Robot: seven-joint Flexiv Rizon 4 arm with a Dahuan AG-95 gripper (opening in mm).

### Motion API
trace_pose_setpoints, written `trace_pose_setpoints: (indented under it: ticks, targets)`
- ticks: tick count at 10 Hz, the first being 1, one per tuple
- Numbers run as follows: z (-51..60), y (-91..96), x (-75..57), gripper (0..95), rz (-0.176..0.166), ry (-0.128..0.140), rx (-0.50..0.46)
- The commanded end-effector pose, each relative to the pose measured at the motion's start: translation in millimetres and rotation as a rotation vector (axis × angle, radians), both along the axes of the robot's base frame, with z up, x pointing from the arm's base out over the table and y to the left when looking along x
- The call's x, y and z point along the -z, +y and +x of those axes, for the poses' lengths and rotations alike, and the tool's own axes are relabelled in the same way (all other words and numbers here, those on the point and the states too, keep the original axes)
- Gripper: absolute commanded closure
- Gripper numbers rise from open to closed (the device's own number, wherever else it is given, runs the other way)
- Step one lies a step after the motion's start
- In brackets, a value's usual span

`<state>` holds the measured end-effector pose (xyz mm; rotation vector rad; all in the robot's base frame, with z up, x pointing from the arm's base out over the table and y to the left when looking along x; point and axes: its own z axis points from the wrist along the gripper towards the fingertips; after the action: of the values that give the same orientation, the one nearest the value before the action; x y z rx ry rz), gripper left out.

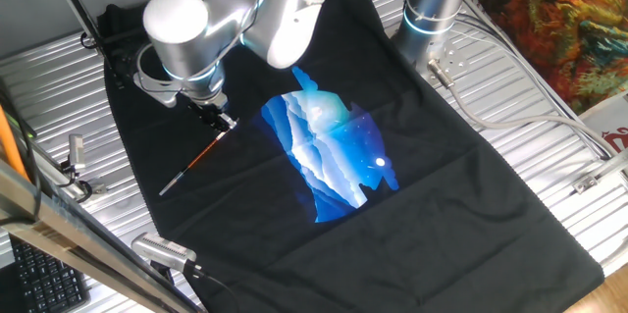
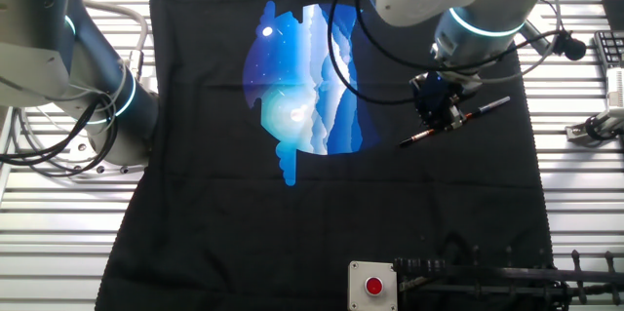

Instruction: Place the brush on the pen rack

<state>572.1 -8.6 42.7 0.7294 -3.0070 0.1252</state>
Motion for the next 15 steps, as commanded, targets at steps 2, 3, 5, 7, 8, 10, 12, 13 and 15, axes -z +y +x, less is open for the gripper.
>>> trace_pose_setpoints:
  ticks: [2,3,5,7,8,10,12,13,15]
  targets:
    - [-0.9,-0.3,-1.2,95.0,-0.001,0.007,-0.003]
    - [-0.8,-0.2,-1.3,95.0,0.000,0.008,-0.005]
    - [0.2,0.0,-1.5,95.0,-0.003,0.021,-0.009]
    - [0.1,0.1,-1.1,95.0,-0.005,0.036,-0.010]
    - [0.0,0.2,0.0,95.0,-0.008,0.051,-0.006]
    - [-0.5,0.2,2.4,95.0,-0.023,0.073,0.004]
    - [-0.8,-0.1,3.5,95.0,-0.032,0.091,0.009]
    - [-1.0,-0.7,4.2,95.0,-0.038,0.099,0.009]
    - [-1.0,-1.9,3.8,95.0,-0.053,0.129,0.013]
